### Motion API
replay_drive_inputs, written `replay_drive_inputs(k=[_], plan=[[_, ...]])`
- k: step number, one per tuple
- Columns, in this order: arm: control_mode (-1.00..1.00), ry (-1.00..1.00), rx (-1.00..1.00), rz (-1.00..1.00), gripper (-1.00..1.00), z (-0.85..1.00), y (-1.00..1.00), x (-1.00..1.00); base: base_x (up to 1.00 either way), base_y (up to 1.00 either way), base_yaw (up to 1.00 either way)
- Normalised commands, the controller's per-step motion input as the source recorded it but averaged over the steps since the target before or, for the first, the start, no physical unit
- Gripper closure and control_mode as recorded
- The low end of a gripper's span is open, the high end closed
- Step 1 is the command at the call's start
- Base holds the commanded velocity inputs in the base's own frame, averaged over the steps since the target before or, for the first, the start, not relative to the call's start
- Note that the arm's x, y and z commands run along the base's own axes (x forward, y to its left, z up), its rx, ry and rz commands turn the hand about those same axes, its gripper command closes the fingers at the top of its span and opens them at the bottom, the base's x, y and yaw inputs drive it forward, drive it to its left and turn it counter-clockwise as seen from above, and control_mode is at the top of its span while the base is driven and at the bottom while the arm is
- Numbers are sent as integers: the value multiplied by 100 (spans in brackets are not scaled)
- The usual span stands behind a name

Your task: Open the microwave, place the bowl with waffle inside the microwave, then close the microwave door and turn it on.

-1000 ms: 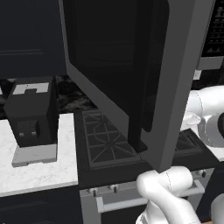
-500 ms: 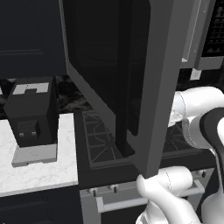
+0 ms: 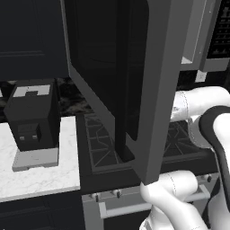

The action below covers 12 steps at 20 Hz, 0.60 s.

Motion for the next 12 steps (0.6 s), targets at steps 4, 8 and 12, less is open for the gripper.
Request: replay_drive_inputs(k=[4, 8, 12], plan=[[-100, 3, -19, -30, -100, -43, -92, 100, 0, 0, 0], [-100, 0, -11, -21, -100, -84, -100, 100, 0, 0, 0], [-100, 2, -16, -33, -100, -69, -100, 91, 0, 0, 0]])
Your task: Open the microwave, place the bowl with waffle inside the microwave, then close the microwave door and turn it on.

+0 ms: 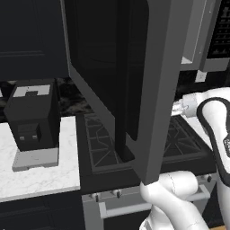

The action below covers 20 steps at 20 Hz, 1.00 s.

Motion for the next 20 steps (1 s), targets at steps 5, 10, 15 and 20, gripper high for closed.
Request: replay_drive_inputs(k=[5, 10, 15, 20], plan=[[-100, 15, -31, -45, -100, -23, -99, 68, 0, 0, 0], [-100, 23, -40, -34, -100, -17, -100, 84, 0, 0, 0], [-100, 28, -33, -30, -100, -37, -100, 75, 0, 0, 0], [-100, 33, -17, -31, -100, -39, -100, 26, 0, 0, 0]])
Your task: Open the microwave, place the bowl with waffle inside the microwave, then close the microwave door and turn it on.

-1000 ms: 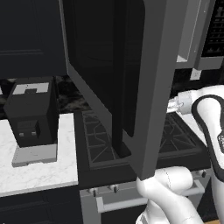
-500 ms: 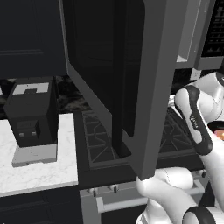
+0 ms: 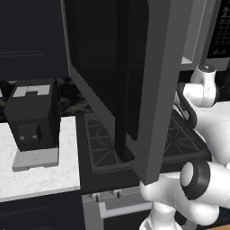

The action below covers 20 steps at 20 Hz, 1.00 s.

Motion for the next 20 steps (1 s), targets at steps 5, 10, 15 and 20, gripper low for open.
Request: replay_drive_inputs(k=[5, 10, 15, 20], plan=[[-100, 33, -2, -31, -100, -30, -100, 1, 0, 0, 0], [-100, 19, 0, -23, -100, -43, -97, -2, 0, 0, 0], [-100, 2, 1, -10, -100, -31, -51, -1, 0, 0, 0], [-100, -3, 2, 0, -100, -26, -32, -18, 0, 0, 0]])
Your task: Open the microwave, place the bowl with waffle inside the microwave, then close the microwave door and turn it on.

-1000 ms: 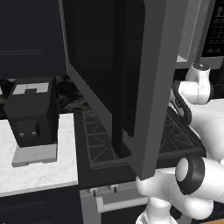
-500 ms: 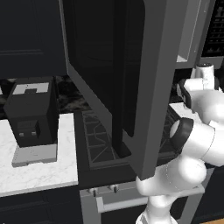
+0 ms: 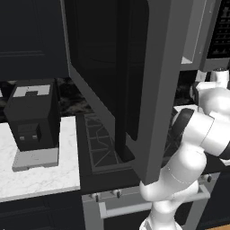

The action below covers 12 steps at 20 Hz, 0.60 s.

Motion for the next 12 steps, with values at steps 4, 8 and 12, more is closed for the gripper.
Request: replay_drive_inputs(k=[4, 8, 12], plan=[[-100, -7, 4, 0, -100, -45, -25, -26, 0, 0, 0], [-100, -3, 3, 1, -100, -41, -13, -13, 0, 0, 0], [-100, 0, 0, 7, -100, -37, -2, 0, 0, 0, 0]])
